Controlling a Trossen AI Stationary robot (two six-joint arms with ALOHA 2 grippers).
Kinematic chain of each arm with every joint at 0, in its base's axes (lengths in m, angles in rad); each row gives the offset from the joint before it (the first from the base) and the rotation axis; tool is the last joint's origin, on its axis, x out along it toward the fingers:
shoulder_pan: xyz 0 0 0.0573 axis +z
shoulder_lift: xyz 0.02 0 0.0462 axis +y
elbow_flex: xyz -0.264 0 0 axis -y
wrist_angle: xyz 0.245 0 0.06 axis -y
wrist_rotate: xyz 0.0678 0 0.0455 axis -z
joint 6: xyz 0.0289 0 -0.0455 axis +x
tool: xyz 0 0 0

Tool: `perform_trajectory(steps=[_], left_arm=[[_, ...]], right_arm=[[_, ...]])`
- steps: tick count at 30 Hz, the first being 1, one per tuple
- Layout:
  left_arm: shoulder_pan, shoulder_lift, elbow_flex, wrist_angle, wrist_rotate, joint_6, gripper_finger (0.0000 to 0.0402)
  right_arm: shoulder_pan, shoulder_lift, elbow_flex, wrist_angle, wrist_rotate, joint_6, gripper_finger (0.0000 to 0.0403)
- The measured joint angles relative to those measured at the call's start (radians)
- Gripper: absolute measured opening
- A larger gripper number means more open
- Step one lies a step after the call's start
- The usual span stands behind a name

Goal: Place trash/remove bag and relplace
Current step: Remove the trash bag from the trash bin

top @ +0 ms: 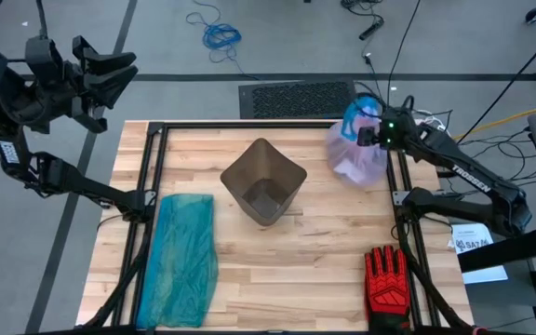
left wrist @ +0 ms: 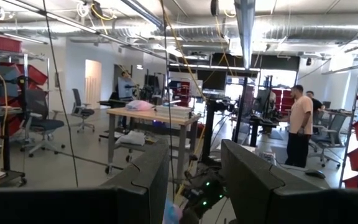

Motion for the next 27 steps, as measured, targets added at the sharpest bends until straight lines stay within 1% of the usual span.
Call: perform_trajectory(steps=[4,6,8,12,16,23,27], left_arm=[[0.000,0.000,0.000,0.000,0.002,0.000,0.0141],[0.000,0.000,0.000,0.000,0.002,0.000,0.0141],[0.000,0.000,0.000,0.000,0.002,0.000,0.0141],[0.000,0.000,0.000,0.000,0.003,0.000,0.0141],[0.000,0.000,0.000,0.002,0.011,-0.021,0.0141],[0.000,0.000,0.000,0.008,0.016,-0.027,0.0141],[0.000,0.000,0.000,0.008,0.025,-0.027,0.0141]], right_arm=[[0.000,0.023,0.000,-0.058,-0.084,0.021,0.0289],[0.000,0.026,0.000,-0.073,-0.114,0.021,0.0303],[0.000,0.026,0.000,-0.076,-0.143,0.024,0.0308],[0.000,0.023,0.001,-0.100,-0.194,0.042,0.0303],[0.000,0.023,0.038,-0.184,-0.211,0.048,0.0288],[0.000,0.023,0.174,-0.342,-0.223,0.044,0.0282],[0.000,0.023,0.259,-0.338,-0.208,0.042,0.0276]])
